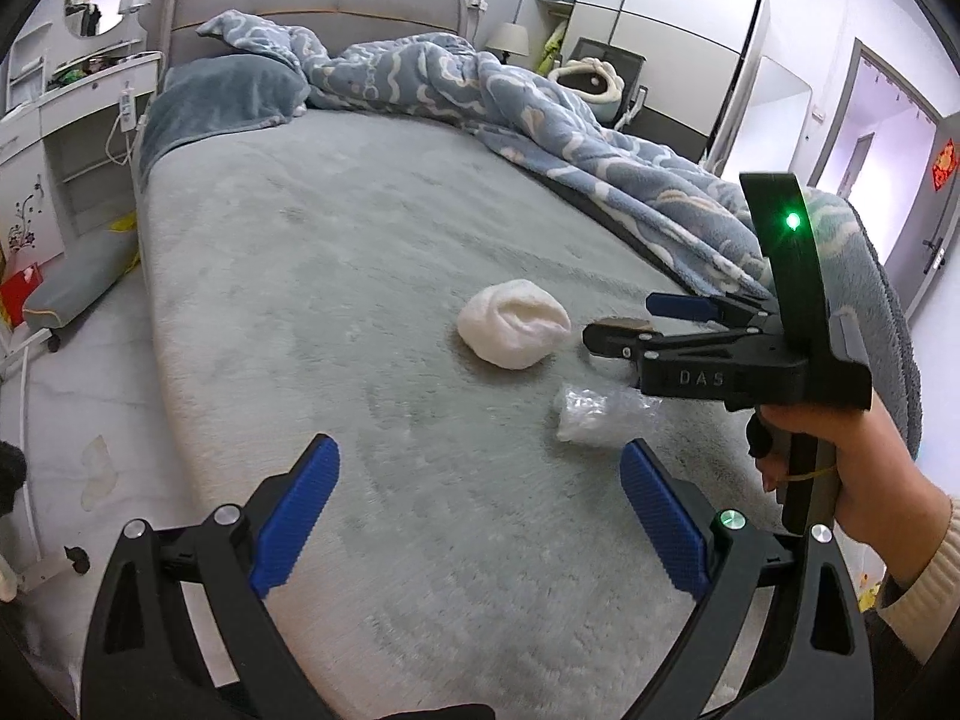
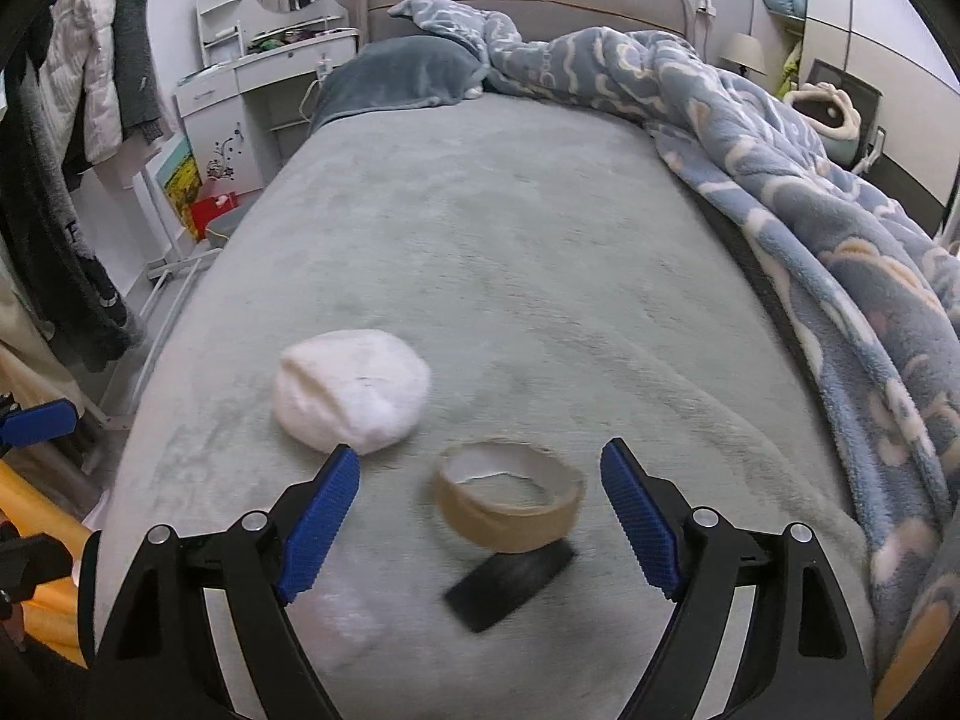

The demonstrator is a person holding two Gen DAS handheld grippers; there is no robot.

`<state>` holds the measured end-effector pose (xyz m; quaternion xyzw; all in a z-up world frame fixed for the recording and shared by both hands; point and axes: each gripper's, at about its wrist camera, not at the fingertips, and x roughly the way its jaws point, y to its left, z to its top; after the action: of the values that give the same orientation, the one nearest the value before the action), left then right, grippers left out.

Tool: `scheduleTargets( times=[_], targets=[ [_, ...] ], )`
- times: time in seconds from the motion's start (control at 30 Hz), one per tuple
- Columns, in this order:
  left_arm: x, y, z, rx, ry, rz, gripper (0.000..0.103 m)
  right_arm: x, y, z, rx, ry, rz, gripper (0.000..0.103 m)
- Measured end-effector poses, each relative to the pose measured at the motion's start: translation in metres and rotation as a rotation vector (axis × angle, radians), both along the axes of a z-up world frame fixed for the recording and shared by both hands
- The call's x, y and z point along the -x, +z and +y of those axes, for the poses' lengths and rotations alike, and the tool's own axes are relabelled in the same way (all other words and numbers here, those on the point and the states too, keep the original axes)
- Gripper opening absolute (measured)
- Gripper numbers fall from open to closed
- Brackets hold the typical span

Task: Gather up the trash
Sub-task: 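Grasp the second tape roll with right tool while left grasps bubble wrap, then carry the bubble wrap and tape roll over the green bin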

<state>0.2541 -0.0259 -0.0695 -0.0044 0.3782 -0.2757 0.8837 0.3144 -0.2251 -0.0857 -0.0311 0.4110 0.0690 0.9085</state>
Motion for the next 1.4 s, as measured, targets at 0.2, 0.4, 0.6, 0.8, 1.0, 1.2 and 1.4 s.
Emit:
scheduleTargets(
  times=[0.2, 0.4, 0.6, 0.8, 1.0, 1.2, 1.4],
  targets=[
    [-0.006, -0.011, -0.019, -0.005, -0.066, 0.025, 0.096, -0.009, -0.01, -0.011, -0.029, 0.008, 0.051, 0.084],
    [-0.007, -0.019, -0.041, -0.003, -0.133, 0.039, 0.096, -0.015, -0.014, -0.014, -0.074, 0.035, 0.087, 0.075],
    [-0.009, -0.024, -0.058, 0.005, -0.177, 0.053, 0.096, -0.018, -0.017, -0.015, -0.077, 0.066, 0.105, 0.059],
    [-0.014, -0.028, -0.074, 0.001, -0.201, 0.059, 0.096, -0.019, -0.018, -0.018, -0.08, 0.09, 0.109, 0.051],
    [-0.021, -0.038, -0.088, -0.005, -0.204, 0.084, 0.096, -0.021, -0.014, -0.026, -0.11, 0.096, 0.09, 0.051],
    [-0.024, -0.043, -0.102, -0.018, -0.207, 0.099, 0.081, -0.019, -0.006, -0.036, -0.125, 0.073, 0.058, 0.051],
    [-0.028, -0.046, -0.105, -0.022, -0.173, 0.103, 0.064, -0.013, 0.003, -0.035, -0.113, 0.078, 0.04, 0.051]
  ],
)
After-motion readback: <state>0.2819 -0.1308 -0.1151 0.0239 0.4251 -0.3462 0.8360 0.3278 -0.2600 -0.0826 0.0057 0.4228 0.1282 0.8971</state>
